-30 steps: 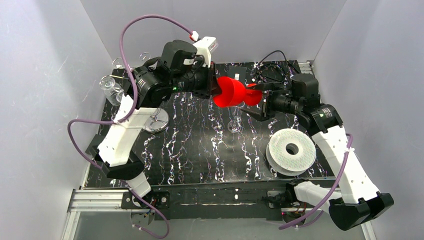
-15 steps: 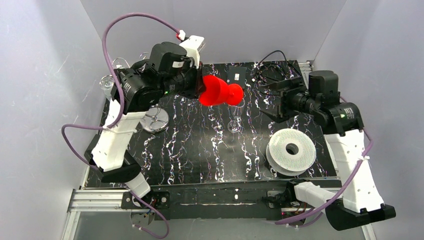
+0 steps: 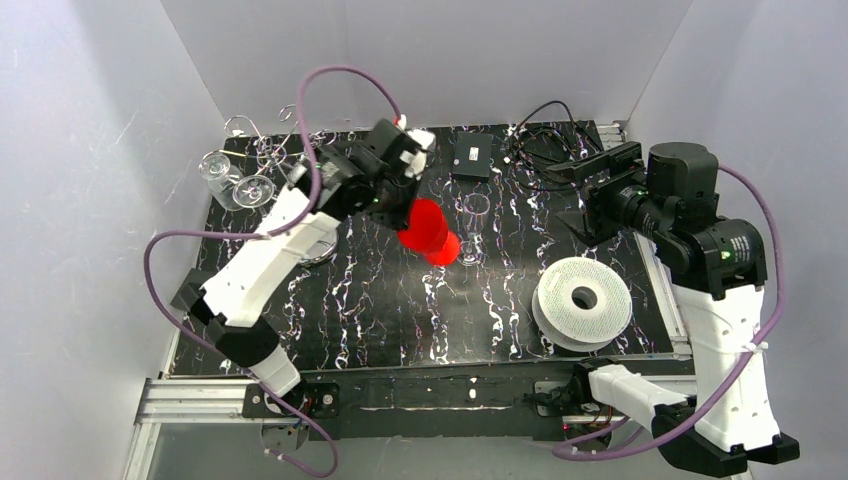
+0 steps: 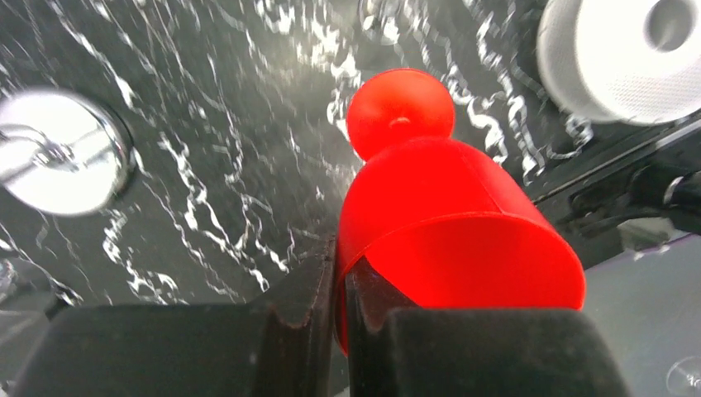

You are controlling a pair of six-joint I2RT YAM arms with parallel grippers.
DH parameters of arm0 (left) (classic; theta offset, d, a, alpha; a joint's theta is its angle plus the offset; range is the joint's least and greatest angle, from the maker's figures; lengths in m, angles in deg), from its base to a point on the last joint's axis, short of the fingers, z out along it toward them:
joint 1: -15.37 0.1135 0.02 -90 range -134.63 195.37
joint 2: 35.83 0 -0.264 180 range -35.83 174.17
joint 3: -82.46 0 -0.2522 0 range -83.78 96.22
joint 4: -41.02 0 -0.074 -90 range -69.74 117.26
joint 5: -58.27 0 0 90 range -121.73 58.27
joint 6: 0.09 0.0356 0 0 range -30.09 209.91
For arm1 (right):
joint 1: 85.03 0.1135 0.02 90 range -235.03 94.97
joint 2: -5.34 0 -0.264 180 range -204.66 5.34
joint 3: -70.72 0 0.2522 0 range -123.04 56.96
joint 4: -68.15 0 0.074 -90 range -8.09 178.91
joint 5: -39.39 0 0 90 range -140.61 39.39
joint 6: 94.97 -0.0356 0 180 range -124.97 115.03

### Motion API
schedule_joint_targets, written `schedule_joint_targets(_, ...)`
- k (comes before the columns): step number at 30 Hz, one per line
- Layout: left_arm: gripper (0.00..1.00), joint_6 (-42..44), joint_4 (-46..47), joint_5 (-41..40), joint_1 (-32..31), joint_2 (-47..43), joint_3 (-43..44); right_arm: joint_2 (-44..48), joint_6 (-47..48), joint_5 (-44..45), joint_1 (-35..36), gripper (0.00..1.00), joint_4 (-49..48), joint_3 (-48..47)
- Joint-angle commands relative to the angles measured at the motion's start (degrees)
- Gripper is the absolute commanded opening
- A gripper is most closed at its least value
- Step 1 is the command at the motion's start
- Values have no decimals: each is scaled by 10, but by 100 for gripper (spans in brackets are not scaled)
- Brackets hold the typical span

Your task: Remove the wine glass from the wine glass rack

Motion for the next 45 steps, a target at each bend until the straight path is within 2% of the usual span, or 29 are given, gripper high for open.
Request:
schedule_joint_targets(1, 0, -31, 44, 12, 4, -43, -144, 26, 50, 61, -3, 90, -13, -7)
schedule_joint_targets(6, 0, -44, 102, 18, 4, -59, -246, 47, 70, 90, -2, 90, -37, 8)
schedule_joint_targets(13, 0, -86, 179, 23, 2, -55, -326, 52, 79, 81, -3, 91, -52, 24)
schedule_joint_targets(22, 0, -68, 192, 28, -14, 16, -306, 59, 79, 97, -3, 92, -58, 27)
schedule_joint_targets(24, 3, -68, 186, 28, -16, 28, -298, 60, 80, 95, -3, 92, -55, 27)
schedule_joint_targets(29, 14, -69, 169, 25, -23, 43, -290, 64, 79, 90, -3, 92, -54, 38)
schedule_joint_targets(32, 24, -65, 168, 26, -25, 46, -290, 67, 78, 97, -3, 93, -58, 39)
schedule_joint_targets(39, 42, -66, 150, 31, -25, 58, -262, 57, 85, 94, -4, 93, -58, 29)
schedule_joint_targets(45, 77, -69, 92, 41, -26, 75, -172, 60, 86, 91, -4, 93, -58, 36)
